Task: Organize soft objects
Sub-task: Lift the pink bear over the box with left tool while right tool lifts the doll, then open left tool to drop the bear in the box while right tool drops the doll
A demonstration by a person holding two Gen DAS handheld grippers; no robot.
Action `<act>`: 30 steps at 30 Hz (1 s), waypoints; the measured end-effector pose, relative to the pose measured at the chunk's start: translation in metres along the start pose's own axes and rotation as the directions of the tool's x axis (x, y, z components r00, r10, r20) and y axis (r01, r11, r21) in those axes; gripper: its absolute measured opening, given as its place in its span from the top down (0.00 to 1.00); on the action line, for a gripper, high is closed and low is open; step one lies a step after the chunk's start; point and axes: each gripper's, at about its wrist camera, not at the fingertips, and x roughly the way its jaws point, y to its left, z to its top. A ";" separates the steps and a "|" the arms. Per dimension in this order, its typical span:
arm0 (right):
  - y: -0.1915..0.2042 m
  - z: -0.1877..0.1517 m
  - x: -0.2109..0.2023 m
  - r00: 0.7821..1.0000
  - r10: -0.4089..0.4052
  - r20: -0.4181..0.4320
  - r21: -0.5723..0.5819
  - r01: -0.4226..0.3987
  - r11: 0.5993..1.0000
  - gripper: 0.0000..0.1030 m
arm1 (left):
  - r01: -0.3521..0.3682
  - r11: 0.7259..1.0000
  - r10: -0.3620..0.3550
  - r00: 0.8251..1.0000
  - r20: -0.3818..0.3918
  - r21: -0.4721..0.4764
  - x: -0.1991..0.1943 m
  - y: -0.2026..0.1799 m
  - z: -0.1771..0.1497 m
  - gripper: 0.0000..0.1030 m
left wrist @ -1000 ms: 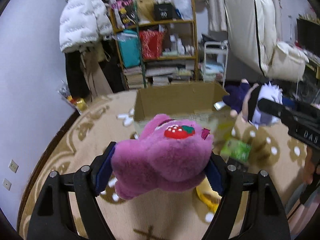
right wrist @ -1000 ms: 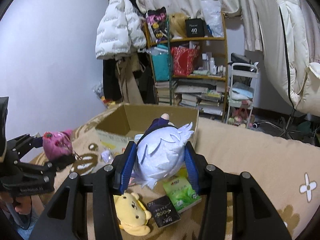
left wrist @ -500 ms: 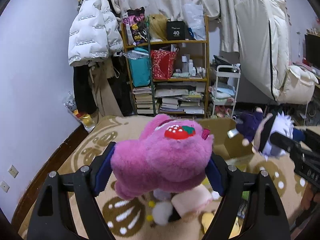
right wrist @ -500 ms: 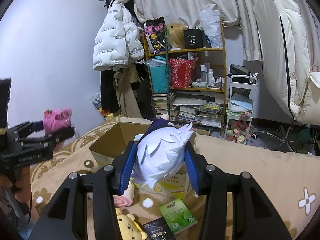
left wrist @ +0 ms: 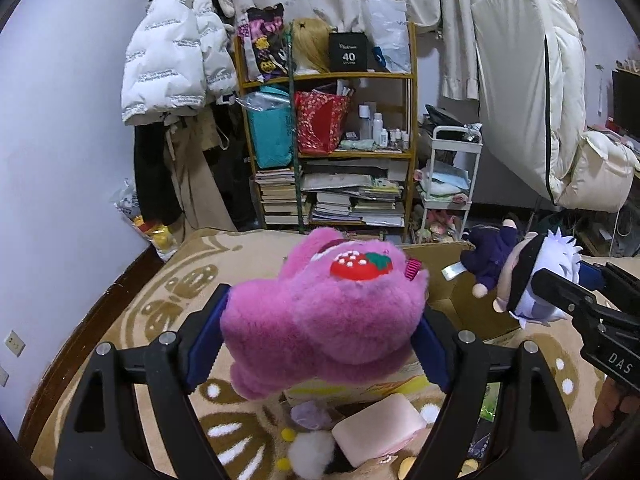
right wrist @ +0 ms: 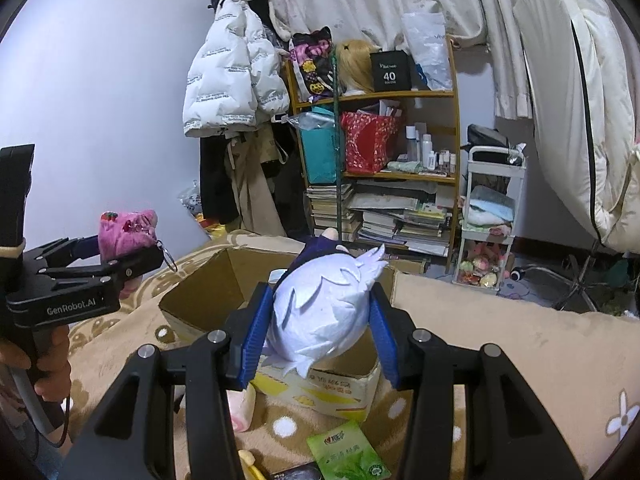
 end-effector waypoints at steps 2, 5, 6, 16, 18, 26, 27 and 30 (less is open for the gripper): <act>-0.004 -0.001 0.005 1.000 0.007 -0.007 0.014 -0.007 1.000 0.51 | 0.000 1.000 0.000 1.000 -0.011 0.003 0.007 -0.003 -0.001 0.20; -0.008 -0.002 0.010 1.000 0.020 -0.010 0.031 -0.020 0.999 0.51 | 0.016 1.000 -0.016 0.999 -0.035 -0.006 0.019 -0.005 -0.001 0.20; -0.008 -0.003 0.011 1.000 0.026 -0.010 0.033 -0.025 0.999 0.50 | 0.029 1.000 -0.030 0.998 -0.046 -0.011 0.024 -0.006 -0.001 0.20; -0.011 -0.007 0.024 0.999 0.032 -0.040 0.031 -0.031 0.999 0.50 | 0.040 0.998 -0.036 0.995 -0.095 0.045 0.053 -0.016 -0.003 0.18; -0.013 -0.008 0.026 0.998 0.034 -0.053 0.043 -0.032 0.999 0.50 | 0.041 0.998 -0.036 0.994 -0.099 0.050 0.055 -0.017 -0.003 0.17; -0.017 -0.010 0.028 0.997 0.041 -0.062 0.064 -0.037 0.997 0.50 | 0.052 0.998 -0.048 0.989 -0.138 0.026 0.066 -0.012 -0.005 0.15; -0.017 -0.010 0.028 0.997 0.045 -0.061 0.070 -0.040 0.997 0.50 | 0.053 0.998 -0.049 0.989 -0.141 0.024 0.066 -0.012 -0.005 0.15; -0.018 -0.010 0.030 0.997 0.052 -0.064 0.081 -0.047 0.996 0.49 | 0.052 0.998 -0.048 0.988 -0.148 0.022 0.067 -0.012 -0.006 0.14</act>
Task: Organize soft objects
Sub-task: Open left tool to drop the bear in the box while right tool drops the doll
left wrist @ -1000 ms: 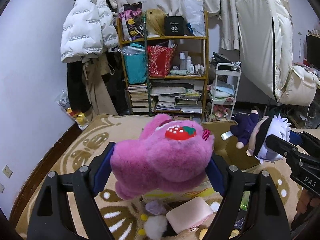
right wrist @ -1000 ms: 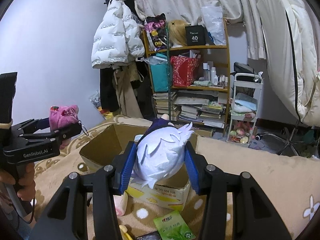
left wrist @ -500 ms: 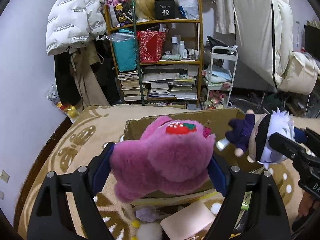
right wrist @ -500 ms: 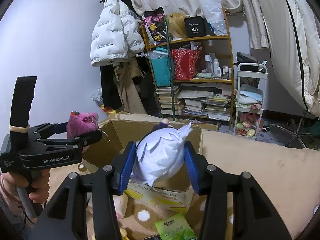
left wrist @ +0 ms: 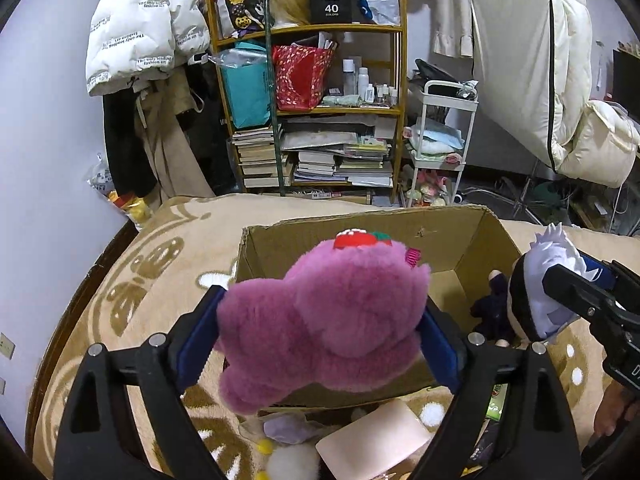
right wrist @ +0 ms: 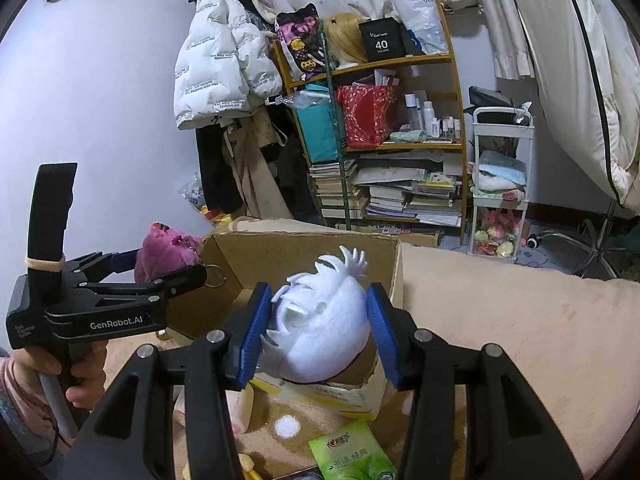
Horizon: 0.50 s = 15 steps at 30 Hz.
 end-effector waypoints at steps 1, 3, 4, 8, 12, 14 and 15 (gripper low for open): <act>0.000 0.000 0.000 1.000 0.004 0.000 0.005 -0.004 1.000 0.49 | -0.001 1.000 0.001 1.000 -0.001 0.001 0.000 0.000 0.000 0.14; -0.001 0.000 0.001 1.000 0.009 0.000 0.015 -0.009 1.000 0.46 | 0.003 1.000 -0.003 1.000 -0.003 0.004 0.001 -0.001 0.000 0.13; -0.001 -0.001 0.001 1.000 0.011 0.001 0.017 -0.011 1.000 0.45 | 0.005 1.000 -0.005 1.000 -0.003 0.003 0.001 -0.001 0.000 0.12; 0.000 -0.001 0.001 1.000 0.012 0.001 0.016 -0.012 1.000 0.41 | 0.019 1.000 -0.019 1.000 -0.002 -0.003 0.003 -0.002 0.002 0.11; 0.002 -0.001 0.001 1.000 0.016 0.005 0.016 -0.016 1.000 0.39 | 0.064 0.997 -0.064 0.998 0.007 -0.037 0.001 0.002 0.003 0.09; 0.004 0.000 0.002 1.000 0.024 0.006 0.019 -0.024 1.000 0.36 | 0.074 0.996 -0.074 0.997 0.014 -0.051 -0.001 0.003 0.004 0.04; 0.005 0.000 0.002 1.000 0.027 0.008 0.020 -0.027 0.999 0.35 | 0.074 0.996 -0.074 0.997 0.017 -0.052 -0.002 0.004 0.005 0.04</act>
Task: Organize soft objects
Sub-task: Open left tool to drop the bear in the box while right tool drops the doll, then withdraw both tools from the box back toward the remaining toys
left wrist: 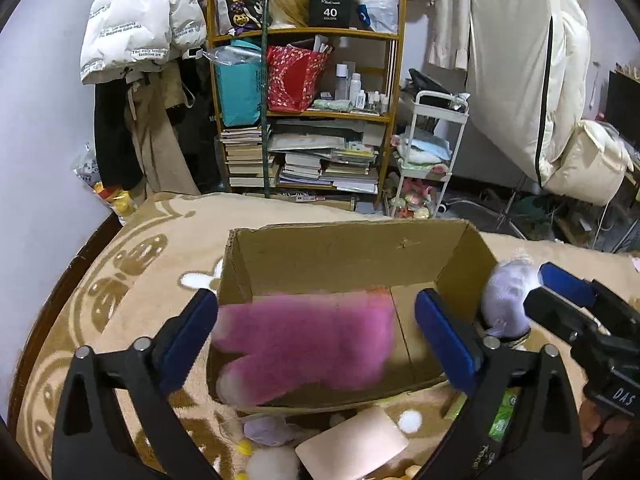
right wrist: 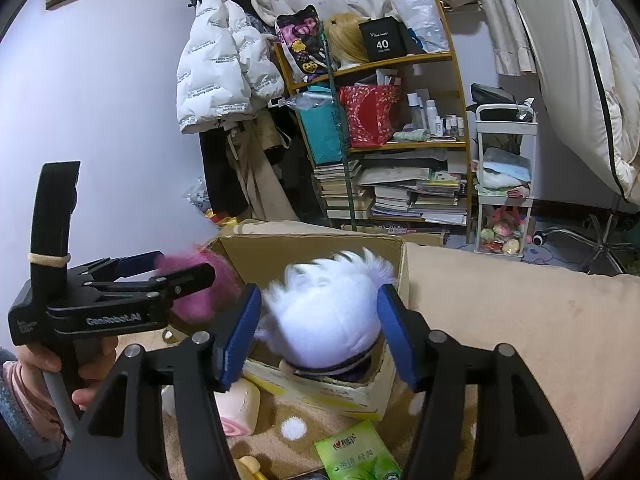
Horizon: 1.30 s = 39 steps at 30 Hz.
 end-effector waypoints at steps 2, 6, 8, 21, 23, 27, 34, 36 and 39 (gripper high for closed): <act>0.001 0.001 -0.001 1.000 0.002 0.003 -0.003 -0.002 1.000 0.32 | -0.010 1.000 0.010 1.000 0.003 0.008 -0.002 0.000 0.001 0.04; 0.002 0.002 -0.001 1.000 0.002 0.004 -0.007 -0.001 1.000 0.25 | -0.050 0.999 0.050 0.999 -0.001 0.019 -0.008 0.001 0.001 0.03; 0.003 0.002 -0.001 1.000 0.000 0.005 -0.003 0.000 1.000 0.21 | -0.074 0.997 0.075 0.997 -0.017 0.032 -0.010 0.002 -0.001 0.03; 0.008 -0.015 -0.025 0.999 -0.045 -0.030 -0.016 0.044 0.999 0.03 | -0.143 0.990 0.140 0.985 -0.104 -0.016 -0.045 0.021 -0.027 0.03; 0.010 -0.018 -0.030 0.997 -0.063 -0.033 -0.018 0.063 0.998 0.02 | -0.157 0.988 0.155 0.980 -0.127 -0.003 -0.050 0.022 -0.033 0.03; 0.014 -0.022 -0.042 0.996 -0.081 -0.046 -0.031 0.080 0.996 0.01 | -0.171 0.985 0.171 0.971 -0.164 0.018 -0.062 0.021 -0.049 0.03; 0.024 -0.030 -0.065 0.994 -0.091 -0.054 -0.042 0.089 0.995 0.01 | -0.179 0.984 0.178 0.964 -0.196 0.014 -0.083 0.019 -0.065 0.03; 0.027 -0.032 -0.068 0.992 -0.104 -0.070 -0.049 0.101 0.994 0.01 | -0.183 0.983 0.181 0.962 -0.206 0.011 -0.086 0.020 -0.068 0.03; 0.028 -0.035 -0.069 0.987 -0.119 -0.107 -0.052 0.114 0.992 0.01 | -0.184 0.983 0.178 0.959 -0.222 -0.005 -0.088 0.022 -0.071 0.03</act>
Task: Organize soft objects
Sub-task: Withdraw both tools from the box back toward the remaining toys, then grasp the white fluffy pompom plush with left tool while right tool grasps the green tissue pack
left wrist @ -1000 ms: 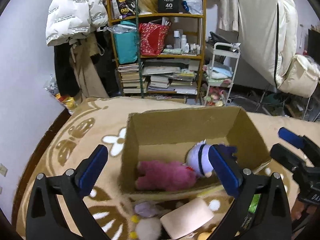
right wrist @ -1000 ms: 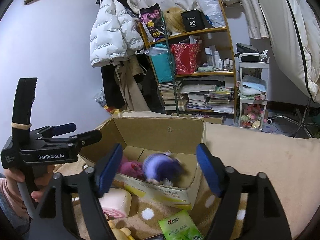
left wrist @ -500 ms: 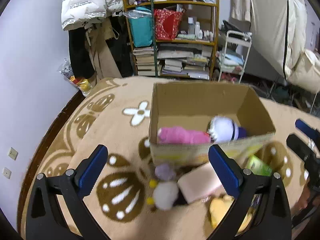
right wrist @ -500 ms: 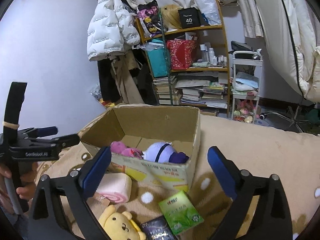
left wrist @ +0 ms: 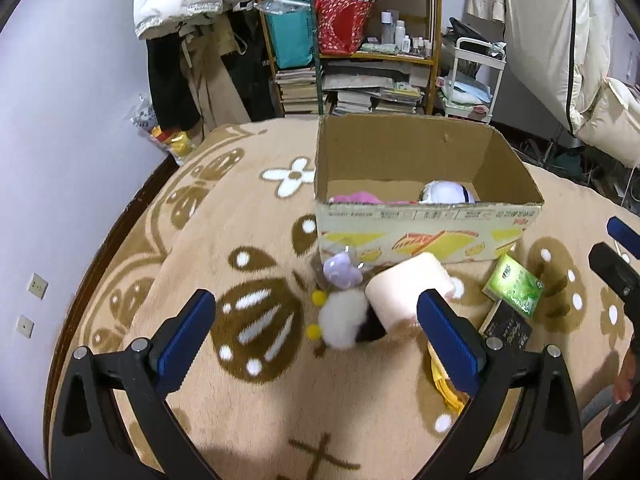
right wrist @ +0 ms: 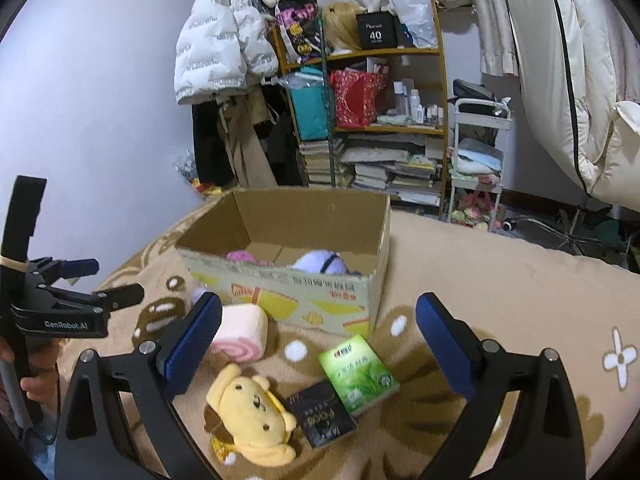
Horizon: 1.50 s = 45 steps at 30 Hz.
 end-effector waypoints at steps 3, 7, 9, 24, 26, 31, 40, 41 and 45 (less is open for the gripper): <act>-0.002 -0.004 0.006 0.999 0.003 -0.040 0.011 -0.003 1.000 0.01 | 0.002 1.000 -0.002 1.000 -0.018 -0.014 0.005 0.003 -0.003 0.03; -0.008 -0.011 0.021 0.996 -0.007 -0.087 0.023 0.009 1.000 0.01 | -0.006 1.000 0.005 0.999 -0.050 -0.028 0.021 0.006 -0.006 0.03; -0.009 -0.013 0.029 0.994 -0.020 -0.106 0.020 0.022 1.000 0.01 | -0.005 0.999 0.002 0.998 -0.069 -0.037 0.029 0.008 -0.006 0.03; -0.024 -0.025 0.092 0.967 -0.076 -0.242 0.017 0.083 0.996 0.01 | -0.018 0.998 0.002 0.967 -0.254 -0.061 0.096 0.012 -0.005 0.03; -0.027 -0.027 0.101 0.960 -0.081 -0.268 0.019 0.090 0.996 0.01 | -0.020 0.999 0.006 0.961 -0.276 -0.048 0.103 0.010 -0.006 0.03; -0.034 -0.033 0.116 0.943 -0.089 -0.321 0.031 0.104 0.994 0.01 | -0.011 0.999 -0.006 0.944 -0.331 -0.052 0.121 0.010 -0.009 0.03; -0.037 -0.040 0.130 0.921 -0.102 -0.375 0.026 0.120 0.992 0.02 | 0.030 0.998 -0.049 0.926 -0.374 -0.056 0.139 0.005 -0.008 0.03; -0.038 -0.040 0.131 0.919 -0.103 -0.380 0.026 0.122 0.992 0.02 | 0.036 0.997 -0.057 0.925 -0.376 -0.062 0.140 0.006 -0.009 0.03; -0.036 -0.042 0.135 0.910 -0.107 -0.400 0.011 0.122 0.992 0.07 | 0.053 0.994 -0.085 0.925 -0.371 -0.097 0.143 0.009 -0.010 0.03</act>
